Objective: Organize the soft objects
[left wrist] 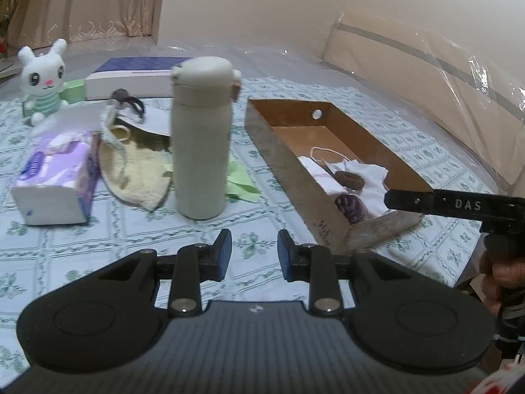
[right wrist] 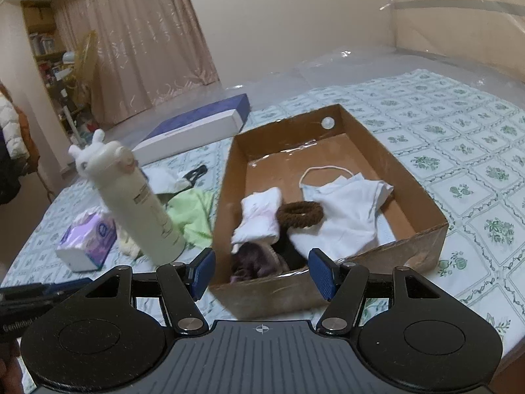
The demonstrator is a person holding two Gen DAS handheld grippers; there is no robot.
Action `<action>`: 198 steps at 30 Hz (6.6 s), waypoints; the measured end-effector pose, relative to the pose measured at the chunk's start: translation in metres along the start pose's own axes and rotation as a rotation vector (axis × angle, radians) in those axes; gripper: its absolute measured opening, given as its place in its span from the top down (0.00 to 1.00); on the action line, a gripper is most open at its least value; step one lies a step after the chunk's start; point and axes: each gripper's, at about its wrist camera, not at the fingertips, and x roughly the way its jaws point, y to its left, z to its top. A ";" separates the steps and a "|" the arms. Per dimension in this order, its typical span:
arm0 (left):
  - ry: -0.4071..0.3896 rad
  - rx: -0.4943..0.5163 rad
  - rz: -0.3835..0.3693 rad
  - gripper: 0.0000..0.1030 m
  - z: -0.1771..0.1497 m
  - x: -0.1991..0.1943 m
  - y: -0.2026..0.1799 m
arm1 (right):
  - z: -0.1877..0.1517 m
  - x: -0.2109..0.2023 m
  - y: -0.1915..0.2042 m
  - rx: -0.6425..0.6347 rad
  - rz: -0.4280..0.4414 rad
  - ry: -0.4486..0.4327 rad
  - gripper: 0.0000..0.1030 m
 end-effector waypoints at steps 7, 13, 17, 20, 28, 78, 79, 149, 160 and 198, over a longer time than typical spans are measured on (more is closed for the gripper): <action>-0.011 0.000 0.027 0.74 -0.006 -0.022 0.021 | -0.001 -0.010 0.023 -0.041 0.005 -0.004 0.39; -0.016 0.038 0.048 0.72 -0.006 -0.036 0.041 | -0.002 -0.014 0.044 -0.088 0.013 0.003 0.39; -0.024 0.099 0.064 0.66 -0.001 -0.047 0.056 | 0.000 -0.015 0.056 -0.140 0.029 0.029 0.39; -0.020 0.157 0.070 0.62 0.002 -0.055 0.066 | 0.002 -0.018 0.061 -0.185 0.041 0.046 0.39; -0.037 0.310 0.092 0.41 0.011 -0.078 0.083 | 0.012 -0.025 0.067 -0.297 0.049 0.072 0.39; 0.510 0.804 -0.406 0.14 0.206 0.176 0.272 | 0.201 0.323 0.190 -0.896 0.544 0.619 0.25; 0.513 0.801 -0.418 0.14 0.207 0.181 0.274 | 0.198 0.330 0.193 -0.904 0.553 0.627 0.24; 0.162 0.188 0.010 1.00 0.189 -0.011 0.218 | 0.195 0.176 0.101 -0.369 0.117 0.326 0.96; 0.086 0.128 0.019 1.00 0.094 -0.078 0.143 | 0.104 0.037 0.061 -0.088 0.240 0.259 0.96; 0.038 -0.105 -0.162 1.00 0.058 -0.002 -0.079 | 0.043 -0.070 -0.004 -0.091 -0.002 0.090 0.96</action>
